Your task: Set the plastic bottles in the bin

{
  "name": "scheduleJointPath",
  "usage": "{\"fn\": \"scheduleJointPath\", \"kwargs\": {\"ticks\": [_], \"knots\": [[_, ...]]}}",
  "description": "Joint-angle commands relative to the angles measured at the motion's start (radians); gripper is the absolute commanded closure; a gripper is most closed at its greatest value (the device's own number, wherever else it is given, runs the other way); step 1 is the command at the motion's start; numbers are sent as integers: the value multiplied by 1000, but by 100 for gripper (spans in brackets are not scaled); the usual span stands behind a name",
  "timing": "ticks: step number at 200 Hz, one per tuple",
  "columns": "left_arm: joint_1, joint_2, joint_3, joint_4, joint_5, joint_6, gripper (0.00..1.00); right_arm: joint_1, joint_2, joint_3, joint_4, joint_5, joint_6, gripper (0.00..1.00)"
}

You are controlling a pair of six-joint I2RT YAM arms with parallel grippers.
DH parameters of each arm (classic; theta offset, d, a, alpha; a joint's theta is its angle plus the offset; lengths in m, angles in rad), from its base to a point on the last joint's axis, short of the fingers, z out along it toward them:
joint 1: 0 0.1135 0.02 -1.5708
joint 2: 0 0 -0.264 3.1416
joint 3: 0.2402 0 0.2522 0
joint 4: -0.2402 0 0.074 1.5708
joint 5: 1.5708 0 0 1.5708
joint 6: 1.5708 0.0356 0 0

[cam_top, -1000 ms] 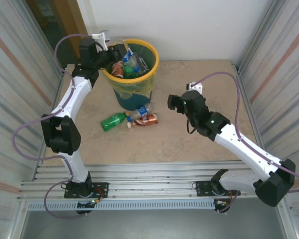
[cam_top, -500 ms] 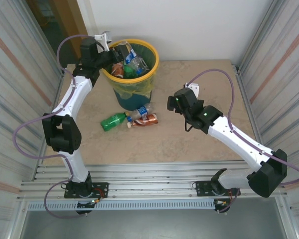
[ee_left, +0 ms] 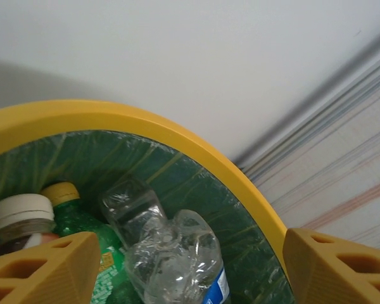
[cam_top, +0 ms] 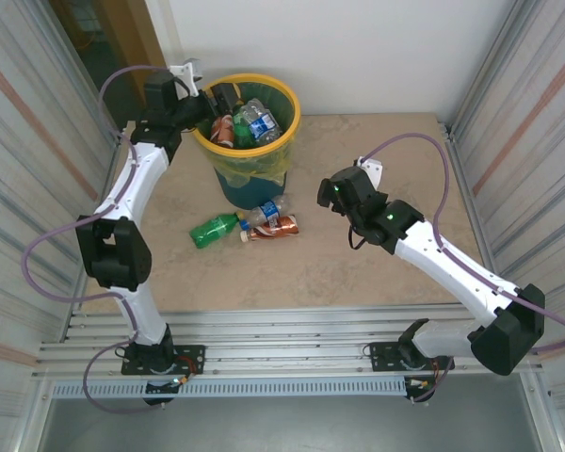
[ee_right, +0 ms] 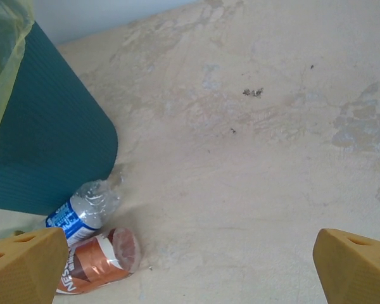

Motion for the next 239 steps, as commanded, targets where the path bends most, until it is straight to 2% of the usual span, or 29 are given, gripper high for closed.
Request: {"fn": "scheduleJointPath", "kwargs": {"ticks": [1, 33, 64, 86, 137, 162, 185, 239], "knots": [[19, -83, 12, 3, -31, 29, 21, -7, 3, 4, -6, -7, 9, 2], [30, -156, -34, 4, -70, 66, 16, 17, 33, 14, -13, 17, -51, 2], [31, -255, -115, 14, -127, 113, 9, 0, 54, 3, 12, -117, -55, 2], [31, -351, -218, 50, -184, 139, 1, 1, 79, -7, 36, -168, 9, 2], [31, -607, -518, 109, -378, 204, 1, 43, 200, 36, 5, -205, 163, 2], [31, -725, -674, 145, -466, 208, 1, 105, 295, 88, -74, -169, 287, 2], [31, -808, -781, 150, -533, 215, 1, 169, 372, 114, -72, -155, 358, 2], [34, -901, -930, 166, -616, 225, 1, 186, 481, 107, 51, -284, 435, 2]]}}
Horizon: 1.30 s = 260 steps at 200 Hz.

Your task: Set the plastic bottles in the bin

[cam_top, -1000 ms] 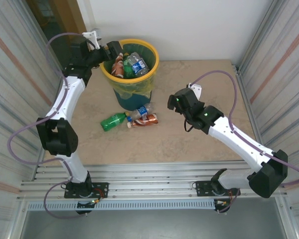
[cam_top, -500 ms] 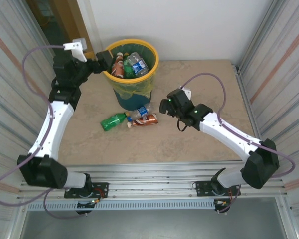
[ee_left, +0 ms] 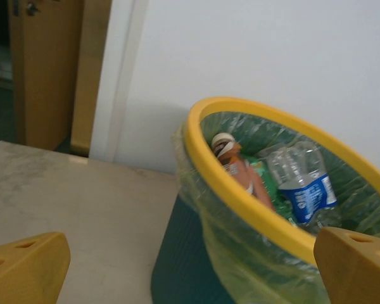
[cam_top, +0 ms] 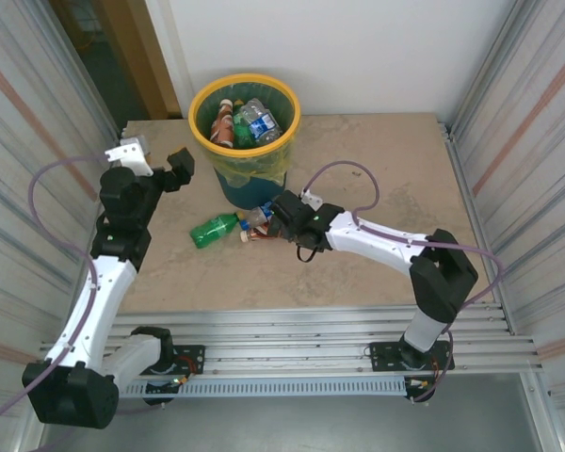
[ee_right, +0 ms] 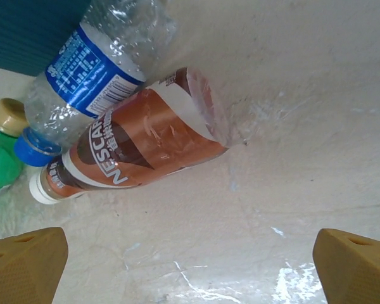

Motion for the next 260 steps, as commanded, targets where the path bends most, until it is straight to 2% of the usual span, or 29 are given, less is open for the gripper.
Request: {"fn": "scheduleJointPath", "kwargs": {"ticks": [1, 44, 146, 218, 260], "knots": [[9, -31, -33, 39, -65, 25, 1, -5, 42, 16, 44, -52, 69, 2], [10, -29, -75, 32, -69, 17, 1, -17, 112, 26, 115, -143, 113, 2], [11, -2, -86, 40, -67, 18, 1, -64, 189, 38, 221, -207, 145, 2], [11, 32, -78, 54, -40, 3, 1, -78, 259, 109, 161, -173, 96, 0], [11, 52, -74, 63, -24, -14, 1, -81, 295, 141, 96, -150, 44, 4]]}}
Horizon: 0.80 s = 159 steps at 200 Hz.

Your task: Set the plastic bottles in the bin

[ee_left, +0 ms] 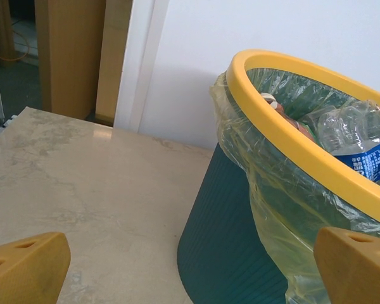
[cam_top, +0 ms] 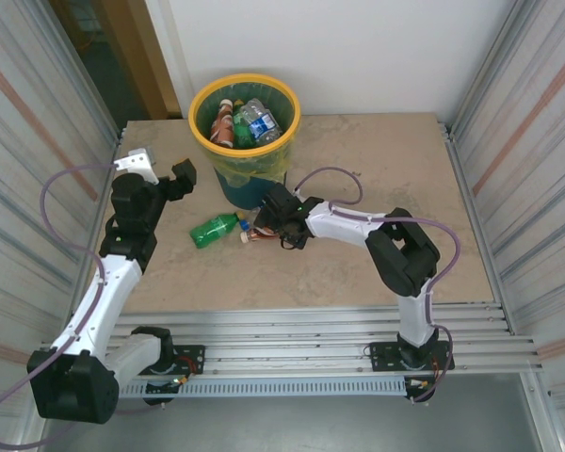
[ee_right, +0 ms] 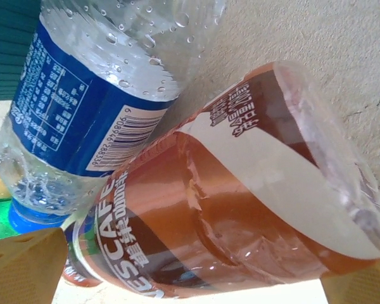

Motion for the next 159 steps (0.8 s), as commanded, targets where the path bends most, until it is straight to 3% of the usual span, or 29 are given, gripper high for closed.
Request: {"fn": "scheduleJointPath", "kwargs": {"ticks": [1, 159], "knots": [[10, 11, 2, 36, 21, -16, 1, -7, 30, 26, -71, 31, -43, 4], [10, 36, -7, 45, 19, -26, 1, -43, 19, -36, -138, -5, -148, 33]]}}
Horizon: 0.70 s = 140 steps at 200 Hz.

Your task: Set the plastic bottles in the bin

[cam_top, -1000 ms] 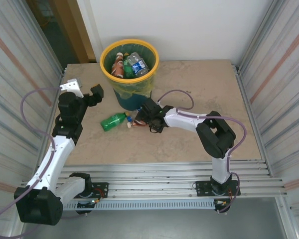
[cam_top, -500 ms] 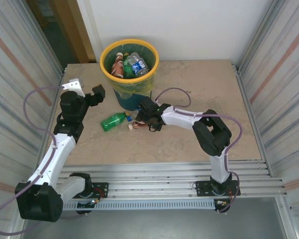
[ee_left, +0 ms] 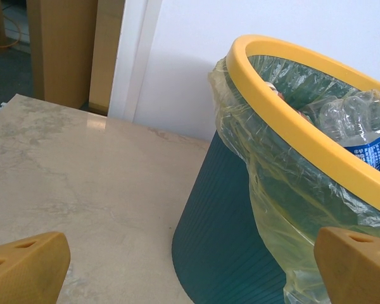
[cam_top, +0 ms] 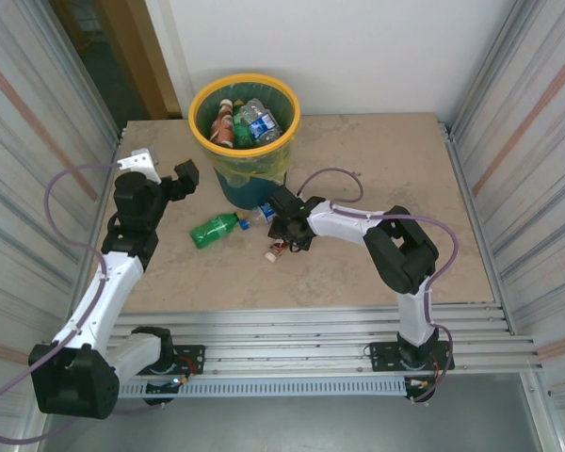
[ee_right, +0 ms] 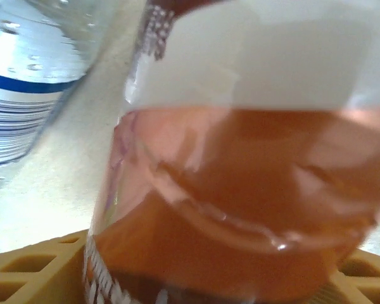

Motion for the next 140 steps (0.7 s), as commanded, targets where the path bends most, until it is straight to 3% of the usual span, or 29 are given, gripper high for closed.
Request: {"fn": "scheduleJointPath", "kwargs": {"ticks": [1, 62, 107, 129, 140], "knots": [[10, 10, -8, 44, -1, -7, 1, -15, 7, -15, -44, 2, -33, 34], [11, 11, -10, 47, -4, -13, 1, -27, 7, -3, -93, 29, -95, 47], [10, 13, -12, 55, -2, -23, 1, -32, 3, 6, -117, 44, -150, 63], [10, 14, -10, 55, 0, -26, 1, -32, -1, 8, -121, 52, -165, 65], [10, 13, -10, 55, 2, -25, 1, -31, -3, 7, -121, 54, -170, 60]]}}
